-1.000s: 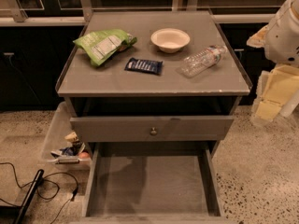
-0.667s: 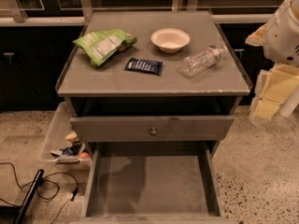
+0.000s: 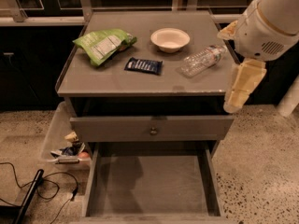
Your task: Place rxbar blueberry into middle drawer
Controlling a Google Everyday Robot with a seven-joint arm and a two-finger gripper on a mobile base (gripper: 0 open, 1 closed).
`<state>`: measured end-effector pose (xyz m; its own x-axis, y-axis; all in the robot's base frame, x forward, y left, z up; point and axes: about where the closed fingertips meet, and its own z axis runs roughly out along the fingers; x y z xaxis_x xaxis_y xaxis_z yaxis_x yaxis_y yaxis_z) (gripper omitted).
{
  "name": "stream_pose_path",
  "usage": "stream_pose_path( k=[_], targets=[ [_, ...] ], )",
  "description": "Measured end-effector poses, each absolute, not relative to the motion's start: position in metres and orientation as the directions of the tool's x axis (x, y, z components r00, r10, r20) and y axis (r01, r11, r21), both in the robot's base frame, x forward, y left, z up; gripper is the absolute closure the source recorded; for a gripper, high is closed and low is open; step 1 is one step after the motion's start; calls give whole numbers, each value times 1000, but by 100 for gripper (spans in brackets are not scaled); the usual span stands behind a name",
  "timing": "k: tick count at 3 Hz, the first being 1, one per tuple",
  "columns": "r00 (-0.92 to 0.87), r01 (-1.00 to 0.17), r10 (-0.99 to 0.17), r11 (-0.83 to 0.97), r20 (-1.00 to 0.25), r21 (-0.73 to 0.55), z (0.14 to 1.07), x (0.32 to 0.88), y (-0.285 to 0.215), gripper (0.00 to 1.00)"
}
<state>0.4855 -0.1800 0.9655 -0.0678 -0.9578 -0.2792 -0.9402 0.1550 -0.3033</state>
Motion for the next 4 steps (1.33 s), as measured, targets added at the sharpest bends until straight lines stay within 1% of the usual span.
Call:
stream_pose_path(
  k=[1, 3, 4],
  targets=[
    [4, -936, -945, 112, -328, -334, 948, 529, -157, 0],
    [14, -944, -937, 103, -350, -314, 939, 532, -148, 0],
    [53, -951, -908, 80, -417, -297, 922, 557, -119, 0]
  ],
)
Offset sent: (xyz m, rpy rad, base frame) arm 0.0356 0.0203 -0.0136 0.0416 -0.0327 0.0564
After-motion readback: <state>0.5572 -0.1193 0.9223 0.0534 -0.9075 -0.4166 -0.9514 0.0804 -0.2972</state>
